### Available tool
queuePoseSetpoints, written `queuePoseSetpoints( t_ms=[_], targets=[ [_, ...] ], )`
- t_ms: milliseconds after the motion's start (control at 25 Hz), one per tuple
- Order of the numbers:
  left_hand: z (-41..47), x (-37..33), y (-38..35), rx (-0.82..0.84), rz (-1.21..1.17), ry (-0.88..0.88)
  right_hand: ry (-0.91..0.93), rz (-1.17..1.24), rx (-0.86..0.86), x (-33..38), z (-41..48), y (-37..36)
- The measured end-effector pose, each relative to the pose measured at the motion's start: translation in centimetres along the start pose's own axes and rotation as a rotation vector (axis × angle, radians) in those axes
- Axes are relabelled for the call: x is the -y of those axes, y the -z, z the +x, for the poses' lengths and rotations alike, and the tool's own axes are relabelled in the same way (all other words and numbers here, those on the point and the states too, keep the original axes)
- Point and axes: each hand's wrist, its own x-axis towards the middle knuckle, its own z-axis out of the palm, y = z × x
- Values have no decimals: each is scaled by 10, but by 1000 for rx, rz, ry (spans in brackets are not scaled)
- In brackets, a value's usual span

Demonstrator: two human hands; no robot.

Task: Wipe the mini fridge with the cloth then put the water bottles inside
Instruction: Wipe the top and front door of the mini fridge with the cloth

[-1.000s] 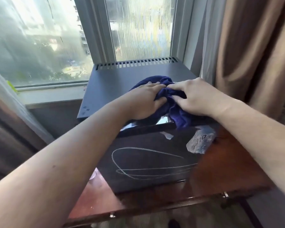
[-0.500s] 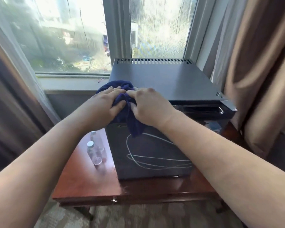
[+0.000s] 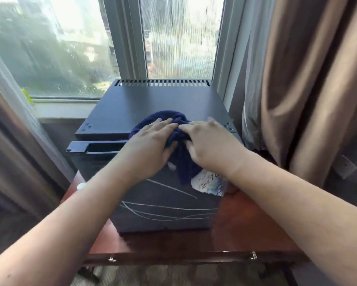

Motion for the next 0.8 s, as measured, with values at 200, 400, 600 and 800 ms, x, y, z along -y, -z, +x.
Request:
queuePoseSetpoints(
  t_ms=[200, 400, 600, 800],
  targets=[
    [47, -86, -39, 79, 42, -42, -134, 65, -3, -79, -38, 8],
    [43, -84, -35, 75, 23, -35, -130, 116, -8, -78, -38, 8],
    [25, -48, -19, 18, 37, -26, -94, 124, -5, -48, -25, 9],
    [-7, 22, 12, -5, 14, 38, -23, 153, 8, 18, 8, -7]
  ],
)
